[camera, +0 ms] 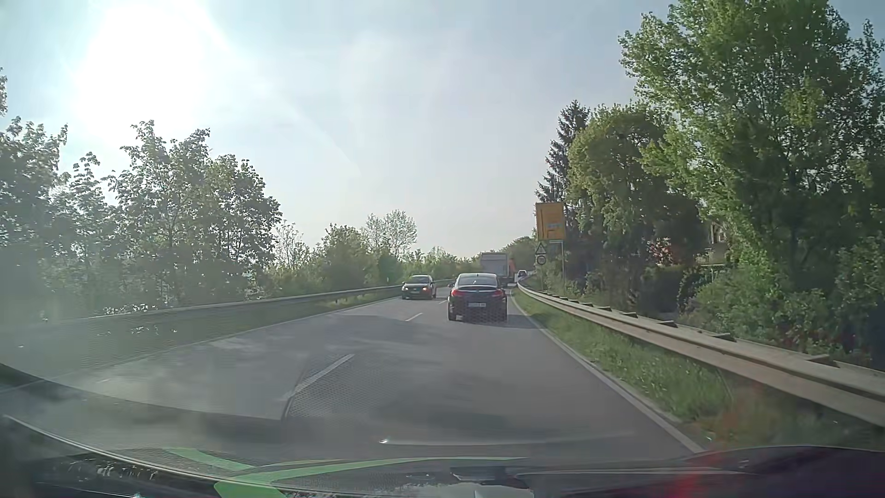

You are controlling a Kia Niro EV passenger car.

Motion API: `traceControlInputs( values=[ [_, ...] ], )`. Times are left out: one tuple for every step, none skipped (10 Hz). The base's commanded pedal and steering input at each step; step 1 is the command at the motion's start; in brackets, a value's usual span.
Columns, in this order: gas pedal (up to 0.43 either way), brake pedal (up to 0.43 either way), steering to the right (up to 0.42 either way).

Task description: Follow the waypoints while adhering to traffic rules and regulations

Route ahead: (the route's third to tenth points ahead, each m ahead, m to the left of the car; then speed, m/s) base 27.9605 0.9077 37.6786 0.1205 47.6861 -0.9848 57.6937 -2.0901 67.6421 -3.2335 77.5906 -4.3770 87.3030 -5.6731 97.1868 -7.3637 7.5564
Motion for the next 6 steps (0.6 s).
traceControlInputs(
  values=[
    [0.047,0.000,0.004],
    [0.047,0.000,0.005],
    [0.047,0.000,0.006],
    [0.047,0.000,0.007],
    [0.047,0.000,0.006],
    [0.047,0.000,0.007]
  ],
)
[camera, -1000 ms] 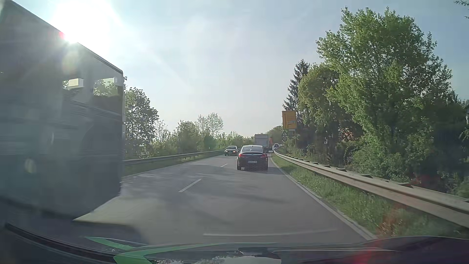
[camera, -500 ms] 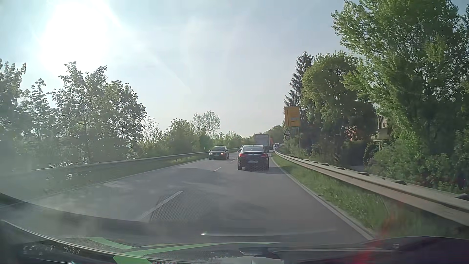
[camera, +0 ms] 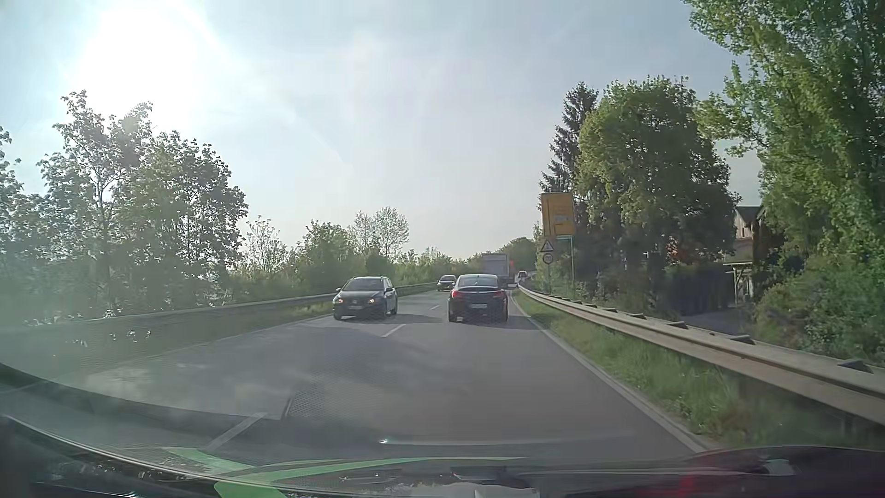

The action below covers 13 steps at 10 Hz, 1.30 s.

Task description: Follow the waypoints while adhering to traffic rules and regulations

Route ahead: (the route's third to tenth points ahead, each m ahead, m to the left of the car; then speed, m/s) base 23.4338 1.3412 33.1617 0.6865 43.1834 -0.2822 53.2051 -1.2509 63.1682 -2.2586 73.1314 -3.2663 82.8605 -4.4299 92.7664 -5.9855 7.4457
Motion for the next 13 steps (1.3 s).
traceControlInputs(
  values=[
    [0.047,0.000,0.007],
    [0.047,0.000,0.007],
    [0.047,0.000,0.006],
    [0.047,0.000,0.007],
    [0.047,0.000,0.007],
    [0.059,0.000,0.007],
    [0.059,0.000,0.007],
    [0.059,0.000,0.007],
    [0.059,0.000,0.007],
    [0.059,0.000,0.007],
    [0.059,0.000,0.007],
    [0.059,0.000,0.007],
    [0.059,0.000,0.006]
  ],
)
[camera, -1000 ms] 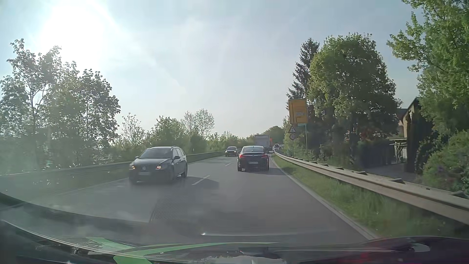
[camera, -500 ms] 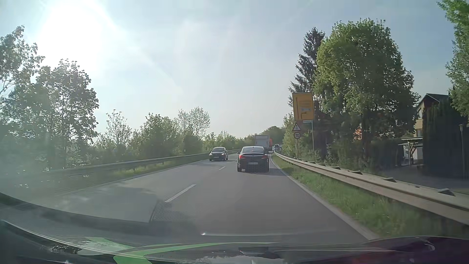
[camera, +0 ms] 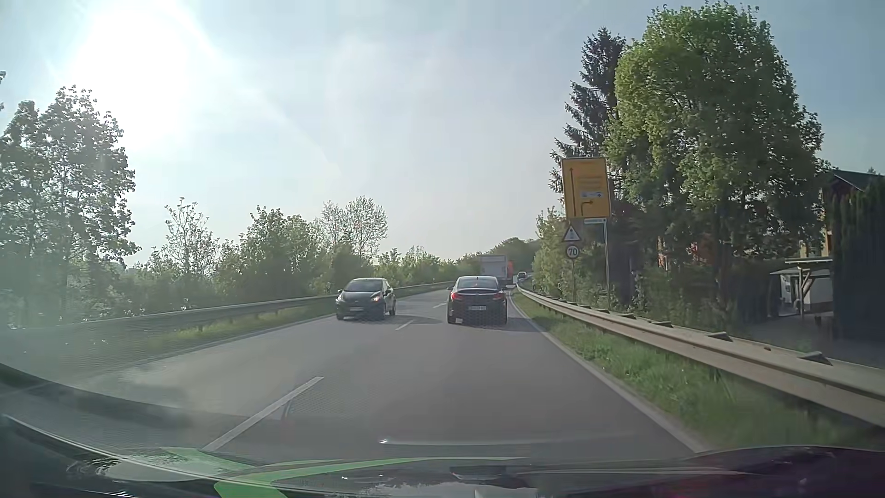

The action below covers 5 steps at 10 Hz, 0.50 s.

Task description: Follow the waypoints while adhering to traffic rules and regulations

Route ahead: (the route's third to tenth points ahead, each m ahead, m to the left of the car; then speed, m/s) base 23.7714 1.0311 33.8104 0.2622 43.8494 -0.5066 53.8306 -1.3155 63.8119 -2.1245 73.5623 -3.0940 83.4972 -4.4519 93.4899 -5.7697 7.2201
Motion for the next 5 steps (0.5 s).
traceControlInputs(
  values=[
    [0.059,0.000,0.007],
    [0.059,0.000,0.006],
    [0.059,0.000,0.007],
    [0.059,0.000,0.007],
    [0.059,0.000,0.007]
  ],
)
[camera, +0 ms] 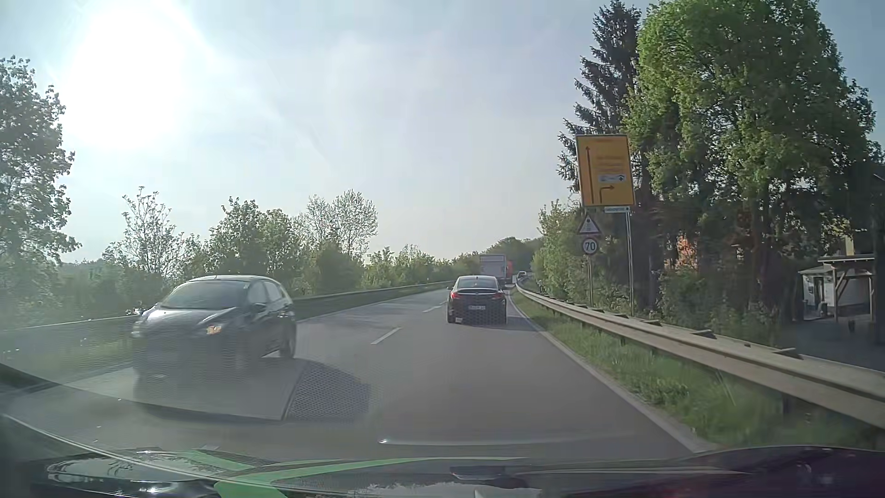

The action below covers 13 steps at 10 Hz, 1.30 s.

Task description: Follow the waypoints while adhering to traffic rules and regulations

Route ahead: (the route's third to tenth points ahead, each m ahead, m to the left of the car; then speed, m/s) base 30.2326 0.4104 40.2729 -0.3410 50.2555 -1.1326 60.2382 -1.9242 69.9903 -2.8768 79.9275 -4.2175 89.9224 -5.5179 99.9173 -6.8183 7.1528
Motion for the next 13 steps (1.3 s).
traceControlInputs(
  values=[
    [0.059,0.000,0.007],
    [0.059,0.000,0.006],
    [0.059,0.000,0.007],
    [0.059,0.000,0.007],
    [0.059,0.000,0.007],
    [0.059,0.000,0.007],
    [0.059,0.000,0.007],
    [0.059,0.000,0.006],
    [0.059,0.000,0.007],
    [0.059,0.000,0.007],
    [0.059,0.000,0.007],
    [0.059,0.000,0.007],
    [0.059,0.000,0.007]
  ],
)
